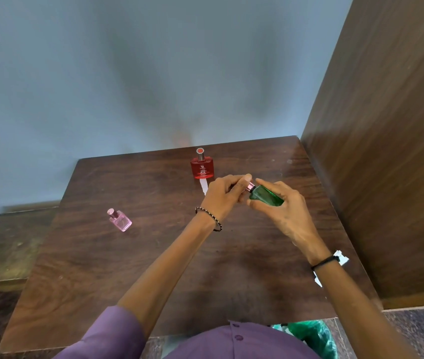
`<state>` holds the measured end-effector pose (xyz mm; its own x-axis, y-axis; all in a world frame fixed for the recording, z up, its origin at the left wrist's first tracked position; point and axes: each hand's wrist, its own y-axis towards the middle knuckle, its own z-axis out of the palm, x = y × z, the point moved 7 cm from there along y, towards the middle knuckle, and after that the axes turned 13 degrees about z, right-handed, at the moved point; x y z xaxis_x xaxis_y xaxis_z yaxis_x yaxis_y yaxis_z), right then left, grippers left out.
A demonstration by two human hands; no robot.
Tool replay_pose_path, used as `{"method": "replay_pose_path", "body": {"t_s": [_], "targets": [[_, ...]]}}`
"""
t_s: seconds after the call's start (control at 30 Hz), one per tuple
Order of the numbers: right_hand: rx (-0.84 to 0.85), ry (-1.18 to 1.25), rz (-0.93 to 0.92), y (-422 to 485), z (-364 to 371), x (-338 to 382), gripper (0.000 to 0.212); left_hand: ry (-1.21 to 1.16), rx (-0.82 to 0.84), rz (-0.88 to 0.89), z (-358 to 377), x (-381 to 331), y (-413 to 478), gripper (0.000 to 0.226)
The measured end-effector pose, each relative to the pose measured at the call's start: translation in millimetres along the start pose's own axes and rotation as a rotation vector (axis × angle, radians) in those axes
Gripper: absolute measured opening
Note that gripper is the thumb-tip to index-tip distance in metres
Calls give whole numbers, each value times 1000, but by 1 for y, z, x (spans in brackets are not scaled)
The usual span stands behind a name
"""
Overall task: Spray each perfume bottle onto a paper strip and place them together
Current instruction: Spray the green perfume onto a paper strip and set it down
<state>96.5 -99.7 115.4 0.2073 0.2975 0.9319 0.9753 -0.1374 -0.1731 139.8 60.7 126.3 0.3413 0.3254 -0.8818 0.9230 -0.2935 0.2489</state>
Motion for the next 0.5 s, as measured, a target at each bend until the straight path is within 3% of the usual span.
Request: {"method": "replay_pose_path", "body": {"t_s": [0.33,0.5], "targets": [[150,461,221,6,21,-18,46,63,127,56,-1,-14,17,36],[210,421,246,17,25,-27,41,-27,178,-17,0,1,19,34]]}}
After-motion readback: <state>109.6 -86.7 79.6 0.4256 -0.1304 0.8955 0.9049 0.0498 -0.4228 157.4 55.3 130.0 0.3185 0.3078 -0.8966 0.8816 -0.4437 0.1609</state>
